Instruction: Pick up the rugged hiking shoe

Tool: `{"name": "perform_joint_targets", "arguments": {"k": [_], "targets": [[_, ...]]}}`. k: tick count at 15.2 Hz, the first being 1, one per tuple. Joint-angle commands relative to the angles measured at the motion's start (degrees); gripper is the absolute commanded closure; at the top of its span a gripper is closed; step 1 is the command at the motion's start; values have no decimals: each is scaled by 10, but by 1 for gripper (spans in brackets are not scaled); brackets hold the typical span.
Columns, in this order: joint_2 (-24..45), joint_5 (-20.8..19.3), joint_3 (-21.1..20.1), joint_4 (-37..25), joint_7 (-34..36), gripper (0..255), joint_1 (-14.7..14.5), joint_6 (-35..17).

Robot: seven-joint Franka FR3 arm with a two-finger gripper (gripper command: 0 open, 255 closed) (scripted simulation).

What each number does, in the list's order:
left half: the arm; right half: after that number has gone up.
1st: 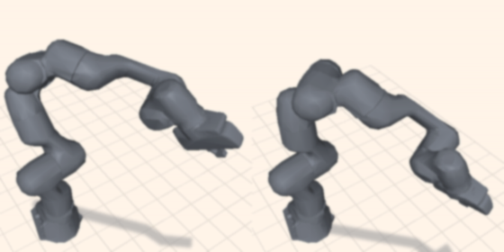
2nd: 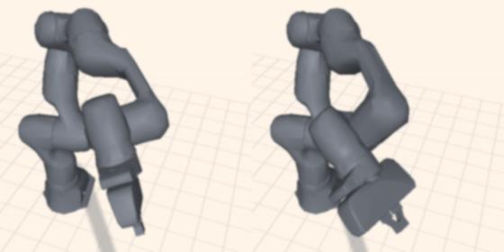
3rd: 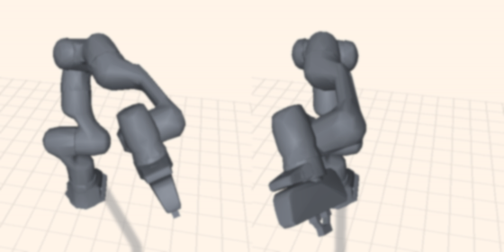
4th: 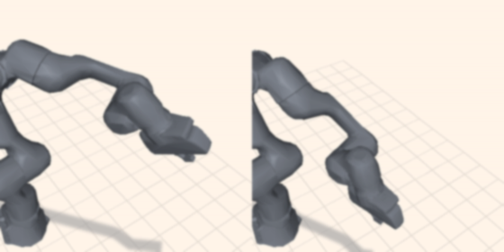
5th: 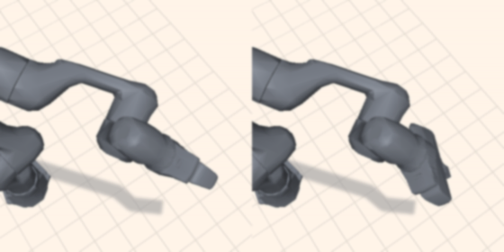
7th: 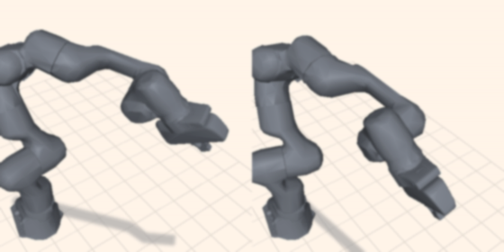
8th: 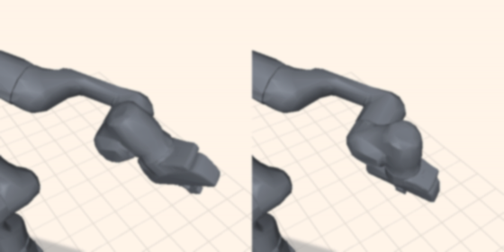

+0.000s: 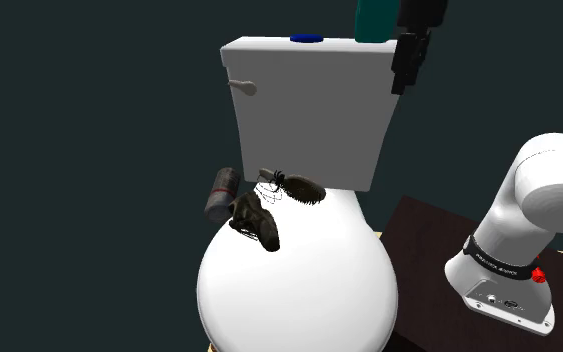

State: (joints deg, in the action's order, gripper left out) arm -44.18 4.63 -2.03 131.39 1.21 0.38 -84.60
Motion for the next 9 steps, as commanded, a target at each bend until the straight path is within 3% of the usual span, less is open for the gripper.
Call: {"name": "perform_joint_targets", "arguments": {"k": [1,9], "targets": [[0,0,0,0,0,0,0,0],[107,35,-80,14,87,0,-12,-106]]}}
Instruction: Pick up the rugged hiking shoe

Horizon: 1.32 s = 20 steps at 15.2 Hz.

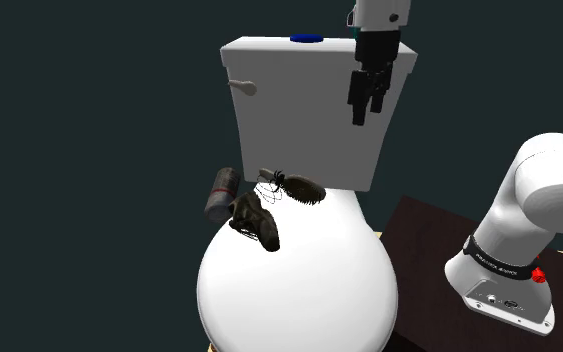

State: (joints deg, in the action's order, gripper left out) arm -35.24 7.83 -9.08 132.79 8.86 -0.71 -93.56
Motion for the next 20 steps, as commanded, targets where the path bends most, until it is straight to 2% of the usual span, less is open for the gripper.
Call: {"name": "perform_joint_targets", "arguments": {"k": [1,10,15,20], "targets": [[35,5,-19,-2,21,0,-2,-29],[209,-1,-97,-51,126,0,-8,-134],[323,-31,-127,-104,191,0,-15,-177],[443,-75,-141,-176,258,0,-34,-204]]}}
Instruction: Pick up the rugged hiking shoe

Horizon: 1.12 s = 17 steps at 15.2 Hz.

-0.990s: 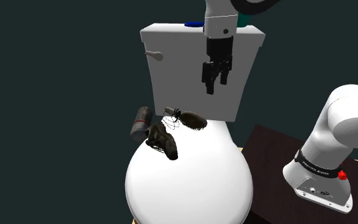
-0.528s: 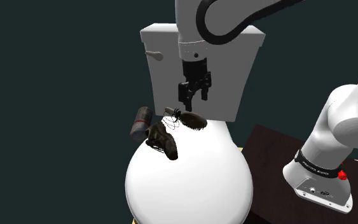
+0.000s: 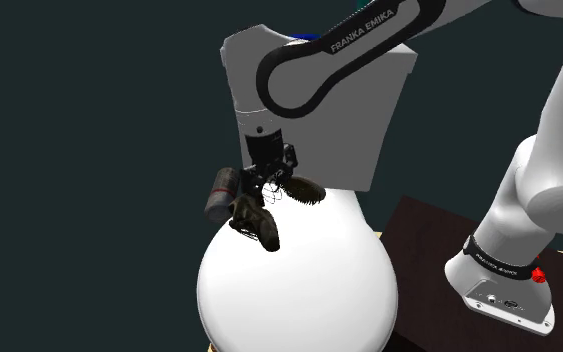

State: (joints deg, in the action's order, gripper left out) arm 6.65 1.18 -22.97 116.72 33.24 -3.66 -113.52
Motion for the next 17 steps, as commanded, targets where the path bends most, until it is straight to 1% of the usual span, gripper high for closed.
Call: {"name": "perform_joint_targets", "arguments": {"k": [1,3,10,13,14,17], "targets": [[48,-18,-3,-32,27,0,-10,-7],[97,-36,-1,-68,50,0,-23,-11],[126,-49,4,-49,56,0,-28,-56],[129,-50,5,-48,56,0,-28,-60],[129,-50,5,-48,56,255,-28,-60],[129,-50,5,-48,56,255,-28,-60]]}}
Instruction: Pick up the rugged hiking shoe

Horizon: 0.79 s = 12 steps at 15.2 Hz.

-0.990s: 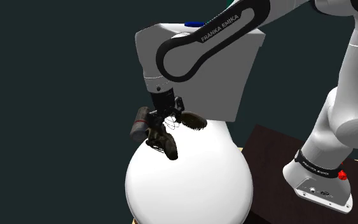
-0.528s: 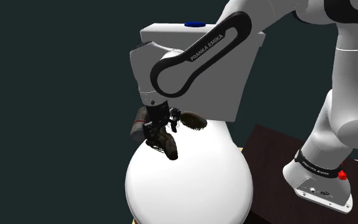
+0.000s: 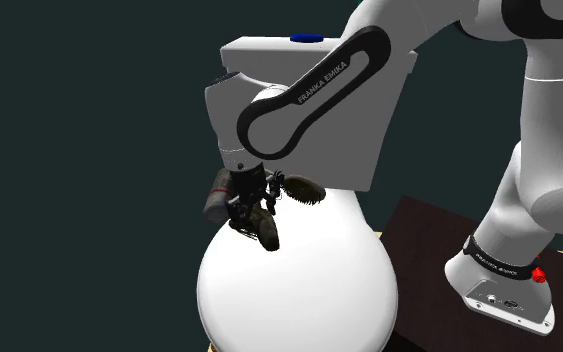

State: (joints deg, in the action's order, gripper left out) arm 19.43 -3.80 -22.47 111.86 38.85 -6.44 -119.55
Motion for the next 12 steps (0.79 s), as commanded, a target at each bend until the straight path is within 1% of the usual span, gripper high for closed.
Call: {"name": "perform_joint_targets", "arguments": {"k": [1,6,12], "targets": [[1,0,0,1,0,255,0,0],[1,0,0,0,0,255,0,0],[-25,11,-4,-14,-5,255,4,39]]}}
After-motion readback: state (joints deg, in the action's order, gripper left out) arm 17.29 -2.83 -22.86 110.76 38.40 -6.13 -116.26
